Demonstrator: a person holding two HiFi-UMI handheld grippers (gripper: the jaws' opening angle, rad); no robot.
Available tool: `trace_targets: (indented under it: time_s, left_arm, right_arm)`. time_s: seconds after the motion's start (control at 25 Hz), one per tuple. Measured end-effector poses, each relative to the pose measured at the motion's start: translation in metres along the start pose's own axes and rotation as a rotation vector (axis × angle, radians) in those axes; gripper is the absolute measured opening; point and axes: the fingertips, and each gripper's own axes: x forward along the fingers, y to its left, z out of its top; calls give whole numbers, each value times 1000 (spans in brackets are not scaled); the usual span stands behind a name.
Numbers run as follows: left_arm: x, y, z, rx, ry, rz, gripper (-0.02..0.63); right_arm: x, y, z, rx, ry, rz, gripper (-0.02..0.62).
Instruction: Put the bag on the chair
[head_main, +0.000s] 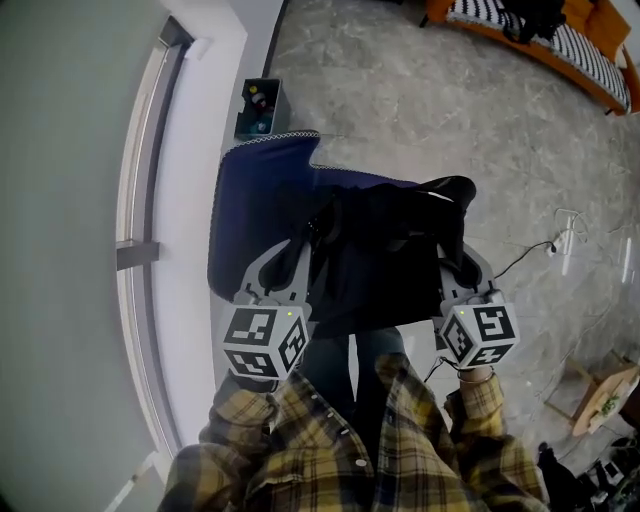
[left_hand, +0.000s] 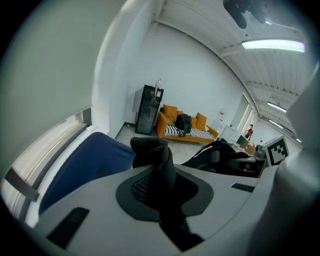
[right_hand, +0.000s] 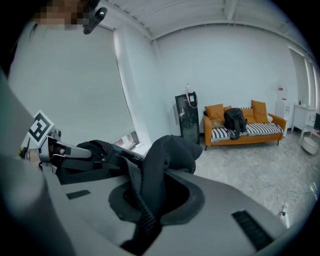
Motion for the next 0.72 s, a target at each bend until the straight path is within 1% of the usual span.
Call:
trace_targets:
  time_s: [0.16,0.32,0.56,0.72]
  left_arm:
    - [26,14,-23,-13,22,33,52]
    - [51,30,-46,0,49,67,52]
    - [85,52,-80,33,86,117,52]
    - [101,68,-102,15,111,143,52]
  right_arm:
    - [24,-7,-26,14,28,-6,37]
    - [48,-12,-58,26,68,-7,37]
    - [87,-19,-99,-17,124,5,37]
    - [107,-20,-123,-36,163,9,37]
